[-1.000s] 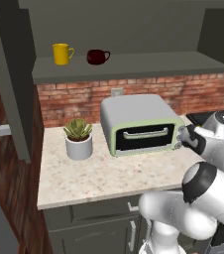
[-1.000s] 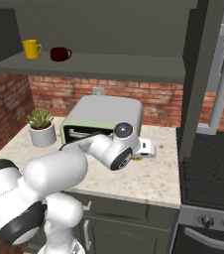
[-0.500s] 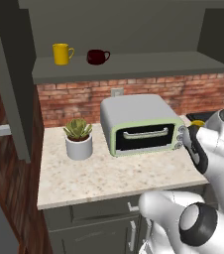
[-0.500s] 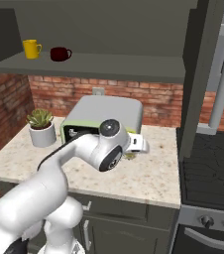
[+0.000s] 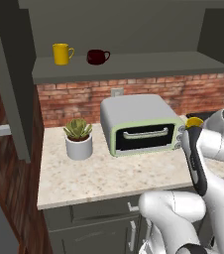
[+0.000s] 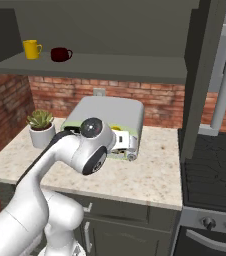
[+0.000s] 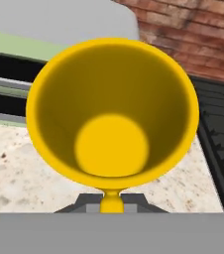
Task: Pick the mug on the counter and place it in the cabinet with the handle facing the right, like the mugs already inside.
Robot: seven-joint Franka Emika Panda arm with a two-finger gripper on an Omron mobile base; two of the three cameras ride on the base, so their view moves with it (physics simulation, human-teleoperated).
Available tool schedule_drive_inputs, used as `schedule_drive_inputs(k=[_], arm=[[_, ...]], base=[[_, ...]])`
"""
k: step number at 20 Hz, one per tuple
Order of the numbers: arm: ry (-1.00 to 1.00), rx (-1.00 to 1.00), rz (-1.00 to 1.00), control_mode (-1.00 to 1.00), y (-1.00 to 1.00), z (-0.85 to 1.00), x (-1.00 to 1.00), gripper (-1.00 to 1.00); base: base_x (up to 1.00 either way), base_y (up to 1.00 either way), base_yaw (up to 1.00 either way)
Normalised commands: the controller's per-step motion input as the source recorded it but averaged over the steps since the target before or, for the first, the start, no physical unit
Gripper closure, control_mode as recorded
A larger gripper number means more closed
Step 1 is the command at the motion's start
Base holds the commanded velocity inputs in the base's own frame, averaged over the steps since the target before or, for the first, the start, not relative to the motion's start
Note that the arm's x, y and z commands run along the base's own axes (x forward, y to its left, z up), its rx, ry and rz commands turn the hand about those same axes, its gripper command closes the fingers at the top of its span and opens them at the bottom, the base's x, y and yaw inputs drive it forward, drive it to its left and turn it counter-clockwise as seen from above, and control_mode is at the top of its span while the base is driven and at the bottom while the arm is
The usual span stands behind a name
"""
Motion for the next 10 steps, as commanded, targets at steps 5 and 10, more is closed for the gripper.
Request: schedule_drive_inputs(k=[5,10], arm=[[-0.04,0.0,0.14,-1.0,0.38,0.38,-0.22,1.0],[-0.02,0.0,0.15,-1.0,0.39,0.34,-0.18,1.0]], base=[[0.0,0.0,0.0],[0.0,0.0,0.0]])
